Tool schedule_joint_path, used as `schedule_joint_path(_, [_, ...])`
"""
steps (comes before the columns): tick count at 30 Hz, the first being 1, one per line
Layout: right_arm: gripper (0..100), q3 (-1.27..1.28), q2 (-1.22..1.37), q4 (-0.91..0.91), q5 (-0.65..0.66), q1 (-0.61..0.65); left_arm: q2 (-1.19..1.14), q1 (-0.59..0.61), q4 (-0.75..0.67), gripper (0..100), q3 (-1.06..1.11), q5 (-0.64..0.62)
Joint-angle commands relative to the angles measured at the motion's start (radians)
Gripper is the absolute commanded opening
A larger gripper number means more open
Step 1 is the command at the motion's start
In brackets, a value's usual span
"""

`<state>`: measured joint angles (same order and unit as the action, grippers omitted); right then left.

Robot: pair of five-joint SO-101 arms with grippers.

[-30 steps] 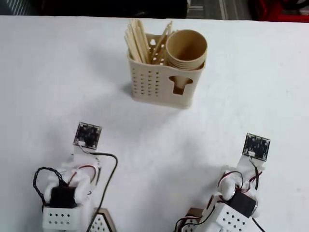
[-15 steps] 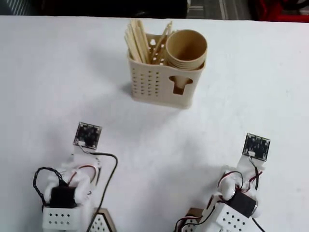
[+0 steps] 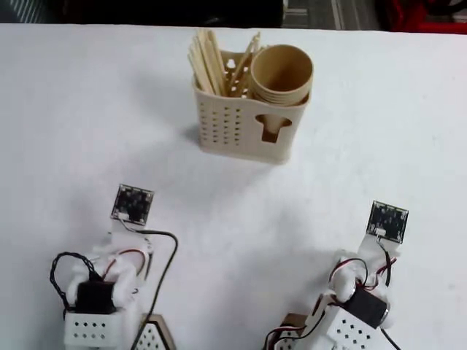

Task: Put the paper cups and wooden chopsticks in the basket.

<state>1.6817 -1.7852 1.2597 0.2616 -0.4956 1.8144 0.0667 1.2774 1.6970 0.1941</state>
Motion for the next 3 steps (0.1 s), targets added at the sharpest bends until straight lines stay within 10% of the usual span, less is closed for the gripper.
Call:
schedule_joint_path(1, [8.0,0.009,-0.013,0.008,-0.002,-0.01,0.005,0.007,0.005,2,-0.003,0.003])
schedule_joint_path(3, [8.0,0.009,-0.013,0.008,-0.002,-0.01,0.005,0.007,0.005,2,-0.003,0.003])
